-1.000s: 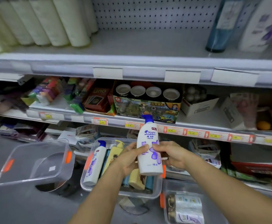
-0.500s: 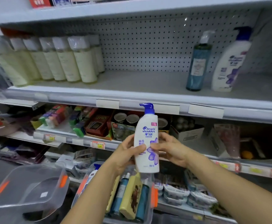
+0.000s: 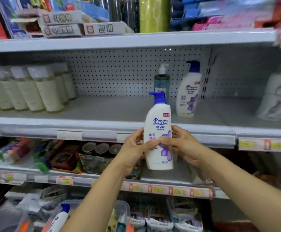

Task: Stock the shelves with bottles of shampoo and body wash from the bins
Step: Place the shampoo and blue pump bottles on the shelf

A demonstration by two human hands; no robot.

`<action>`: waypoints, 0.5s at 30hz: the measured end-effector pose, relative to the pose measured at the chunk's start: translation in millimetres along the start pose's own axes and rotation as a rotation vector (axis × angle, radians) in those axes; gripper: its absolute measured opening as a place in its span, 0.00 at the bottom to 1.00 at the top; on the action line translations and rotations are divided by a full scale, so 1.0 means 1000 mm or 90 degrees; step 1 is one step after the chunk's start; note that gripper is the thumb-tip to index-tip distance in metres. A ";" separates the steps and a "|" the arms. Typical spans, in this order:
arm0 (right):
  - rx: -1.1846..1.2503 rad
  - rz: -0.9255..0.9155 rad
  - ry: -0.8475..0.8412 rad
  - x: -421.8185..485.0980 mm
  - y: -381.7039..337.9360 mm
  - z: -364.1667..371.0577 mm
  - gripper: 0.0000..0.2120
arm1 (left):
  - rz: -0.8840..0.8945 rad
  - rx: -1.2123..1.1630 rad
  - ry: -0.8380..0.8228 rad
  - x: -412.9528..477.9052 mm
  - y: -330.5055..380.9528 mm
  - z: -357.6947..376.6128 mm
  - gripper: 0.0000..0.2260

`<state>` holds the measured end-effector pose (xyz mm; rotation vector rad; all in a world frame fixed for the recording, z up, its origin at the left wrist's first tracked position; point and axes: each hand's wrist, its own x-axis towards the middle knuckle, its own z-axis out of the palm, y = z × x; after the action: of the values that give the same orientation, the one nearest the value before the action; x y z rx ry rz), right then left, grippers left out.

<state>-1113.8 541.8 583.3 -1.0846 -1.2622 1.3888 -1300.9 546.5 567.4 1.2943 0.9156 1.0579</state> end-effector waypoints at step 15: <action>-0.069 -0.173 0.149 0.033 -0.072 -0.094 0.21 | 0.126 0.071 0.006 0.114 0.055 0.097 0.23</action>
<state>-1021.8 592.6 647.2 -1.0699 -1.2689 0.9707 -1180.9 626.8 635.4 1.4982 0.8772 1.1796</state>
